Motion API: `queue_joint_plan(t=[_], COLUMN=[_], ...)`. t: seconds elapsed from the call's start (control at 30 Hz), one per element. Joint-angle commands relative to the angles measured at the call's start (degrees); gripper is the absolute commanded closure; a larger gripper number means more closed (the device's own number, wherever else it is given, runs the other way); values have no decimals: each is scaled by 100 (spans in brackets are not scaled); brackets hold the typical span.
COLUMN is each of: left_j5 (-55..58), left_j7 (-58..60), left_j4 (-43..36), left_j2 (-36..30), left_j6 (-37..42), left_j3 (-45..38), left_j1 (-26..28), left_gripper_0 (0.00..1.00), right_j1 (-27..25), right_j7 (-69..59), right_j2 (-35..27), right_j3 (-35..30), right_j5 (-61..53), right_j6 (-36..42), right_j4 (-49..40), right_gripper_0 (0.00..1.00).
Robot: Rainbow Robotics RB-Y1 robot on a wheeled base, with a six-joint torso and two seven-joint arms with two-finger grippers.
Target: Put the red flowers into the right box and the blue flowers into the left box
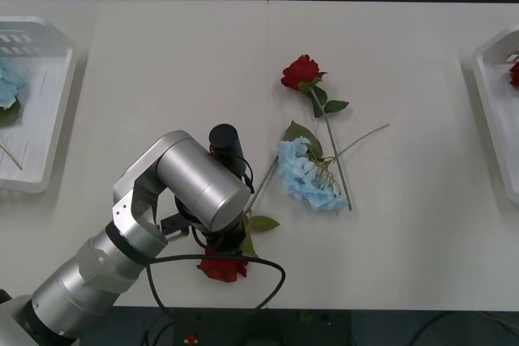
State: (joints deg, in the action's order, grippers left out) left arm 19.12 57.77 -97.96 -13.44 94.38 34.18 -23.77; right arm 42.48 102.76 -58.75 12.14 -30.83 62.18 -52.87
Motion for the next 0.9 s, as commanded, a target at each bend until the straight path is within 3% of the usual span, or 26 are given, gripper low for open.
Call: queue_joint_plan(t=[0.03,0.27,0.4,0.43,0.53,0.63,0.73,0.9], left_j5=[-57,-383,83,277,540,637,461,-374], left_j7=[-205,-258,-442,-433,-381,-302,-99,349], left_j4=[-100,-558,-1472,-1735,-2183,-2359,-2307,-1612], left_j2=[184,113,-194,-274,-370,-370,-274,17], left_j6=[-192,362,1144,1337,1562,1562,1460,880], left_j3=[63,-69,-403,-474,-570,-588,-465,54], left_j1=[-49,-304,-304,-304,-304,-313,-339,-365], left_gripper_0=[0,0,0,0,0,0,0,0], right_j1=[357,375,366,366,366,366,366,410], right_j7=[-151,-433,-810,-828,-863,-890,-898,-863], right_j2=[338,663,725,742,733,716,681,487], right_j3=[-28,-28,-28,-28,-19,-19,-28,-28], right_j5=[332,578,648,684,666,622,587,165], right_j6=[-550,-1525,-1745,-1745,-1745,-1736,-1718,-1508], right_j4=[576,1279,1420,1411,1464,1499,1508,1481], right_gripper_0=[100,100,100,87,59,40,32,28])
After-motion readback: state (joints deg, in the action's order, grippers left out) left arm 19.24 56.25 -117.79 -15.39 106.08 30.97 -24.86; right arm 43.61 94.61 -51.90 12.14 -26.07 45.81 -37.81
